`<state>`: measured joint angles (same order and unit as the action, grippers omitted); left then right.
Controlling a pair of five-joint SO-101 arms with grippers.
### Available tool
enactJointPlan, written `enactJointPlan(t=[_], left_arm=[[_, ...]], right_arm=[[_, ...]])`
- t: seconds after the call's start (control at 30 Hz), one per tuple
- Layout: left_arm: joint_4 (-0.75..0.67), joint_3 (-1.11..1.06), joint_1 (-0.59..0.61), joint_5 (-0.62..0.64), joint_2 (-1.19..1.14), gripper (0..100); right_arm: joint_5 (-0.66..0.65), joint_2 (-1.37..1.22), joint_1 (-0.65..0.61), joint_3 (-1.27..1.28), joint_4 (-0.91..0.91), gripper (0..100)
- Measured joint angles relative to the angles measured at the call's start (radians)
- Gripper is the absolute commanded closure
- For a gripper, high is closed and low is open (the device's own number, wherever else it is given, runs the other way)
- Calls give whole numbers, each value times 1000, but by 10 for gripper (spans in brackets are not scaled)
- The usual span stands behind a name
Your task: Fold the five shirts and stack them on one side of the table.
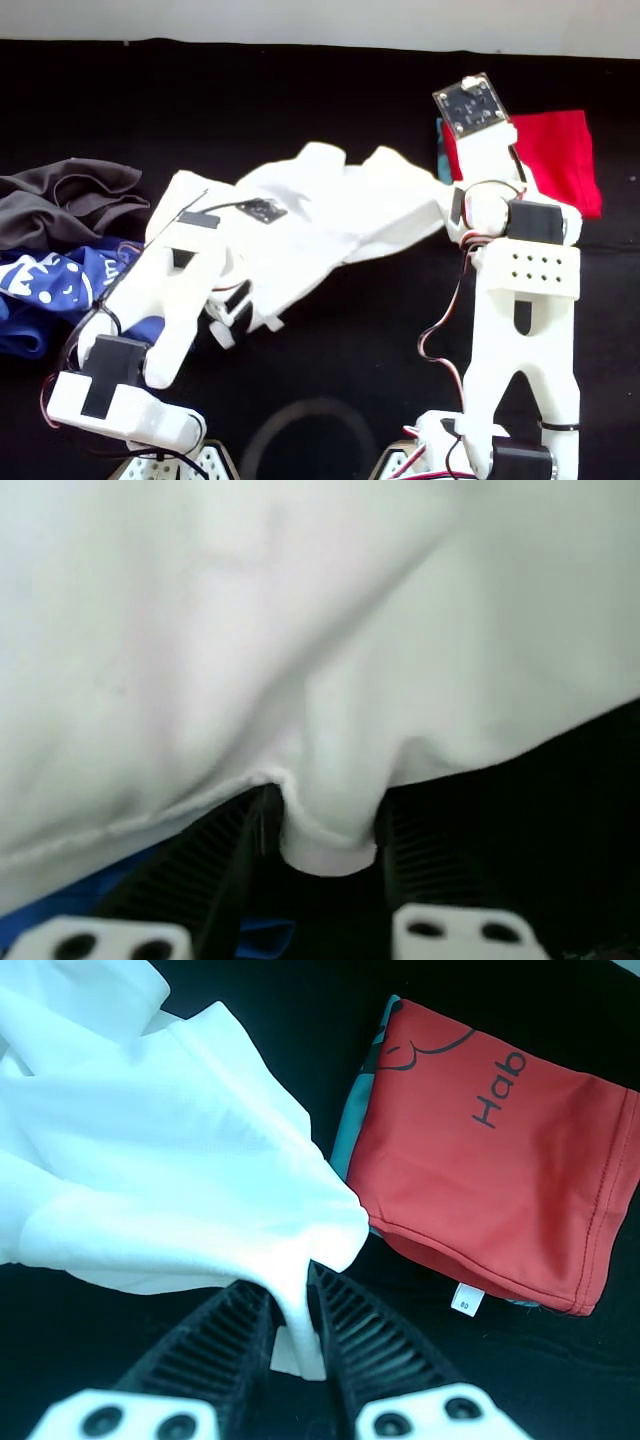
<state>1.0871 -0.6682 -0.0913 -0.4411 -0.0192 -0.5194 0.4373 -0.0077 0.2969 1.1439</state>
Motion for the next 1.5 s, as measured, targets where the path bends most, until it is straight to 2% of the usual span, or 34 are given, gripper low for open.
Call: enactJointPlan(t=[0.17, 0.3, 0.53, 0.63, 0.8, 1.23, 1.5], left_arm=[[26, 21, -32, 32, 5, 991], [172, 135, -23, 32, 3, 991], [546, 608, 120, 32, 3, 992], [646, 839, 176, 32, 3, 992], [671, 999, 216, 32, 78, 992], [680, 1020, 218, 32, 514, 992], [680, 1022, 218, 32, 588, 992]], right_arm=[[0, 0, 0, 0, 17, 992], [43, 0, 2, 15, 28, 992], [75, 101, 2, -29, -3, 992], [75, 130, 25, -63, -37, 992], [75, 175, 69, -118, -60, 992], [75, 499, 83, -163, -63, 992], [75, 663, 83, -163, -81, 992]])
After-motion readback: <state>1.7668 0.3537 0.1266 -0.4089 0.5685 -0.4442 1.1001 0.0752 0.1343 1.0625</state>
